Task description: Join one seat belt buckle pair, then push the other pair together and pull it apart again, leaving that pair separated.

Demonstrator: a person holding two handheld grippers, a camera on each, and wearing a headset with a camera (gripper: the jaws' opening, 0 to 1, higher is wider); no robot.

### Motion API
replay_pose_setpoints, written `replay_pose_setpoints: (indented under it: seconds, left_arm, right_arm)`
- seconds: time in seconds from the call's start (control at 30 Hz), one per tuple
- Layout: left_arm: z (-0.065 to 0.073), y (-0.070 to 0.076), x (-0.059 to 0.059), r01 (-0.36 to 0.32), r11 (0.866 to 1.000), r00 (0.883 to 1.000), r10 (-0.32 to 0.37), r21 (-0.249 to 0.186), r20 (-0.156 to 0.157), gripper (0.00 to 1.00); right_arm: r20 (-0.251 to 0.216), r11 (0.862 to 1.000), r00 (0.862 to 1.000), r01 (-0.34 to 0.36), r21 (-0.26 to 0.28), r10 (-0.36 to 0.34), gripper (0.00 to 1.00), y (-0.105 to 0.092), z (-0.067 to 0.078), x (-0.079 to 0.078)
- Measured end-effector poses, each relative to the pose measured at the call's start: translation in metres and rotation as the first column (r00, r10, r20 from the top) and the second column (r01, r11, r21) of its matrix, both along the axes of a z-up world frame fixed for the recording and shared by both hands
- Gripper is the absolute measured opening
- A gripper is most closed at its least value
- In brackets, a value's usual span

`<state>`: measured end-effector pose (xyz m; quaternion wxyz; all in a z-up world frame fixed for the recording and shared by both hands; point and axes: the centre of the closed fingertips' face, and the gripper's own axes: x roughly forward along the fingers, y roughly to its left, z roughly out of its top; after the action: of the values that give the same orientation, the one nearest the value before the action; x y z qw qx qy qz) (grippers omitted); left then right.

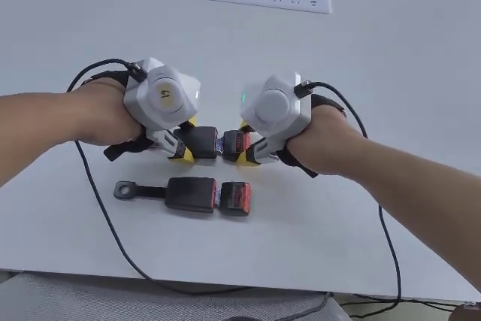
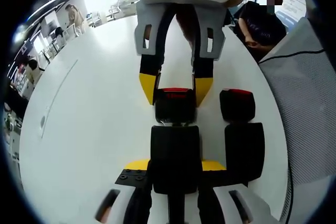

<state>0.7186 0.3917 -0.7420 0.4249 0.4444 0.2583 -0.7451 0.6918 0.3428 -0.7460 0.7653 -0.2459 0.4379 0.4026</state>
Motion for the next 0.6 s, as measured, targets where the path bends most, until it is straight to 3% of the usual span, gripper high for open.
replay_pose_setpoints:
  seconds: [0.6]
  left_arm:
    - [-0.0004, 0.0000, 0.0000, -0.005, 1.000, 1.000, 0.005, 0.001, 0.000, 0.33]
  right_arm:
    - [0.006, 1.000, 1.000, 0.001, -0.004, -0.001, 0.31, 0.0004, -0.0003, 0.0004]
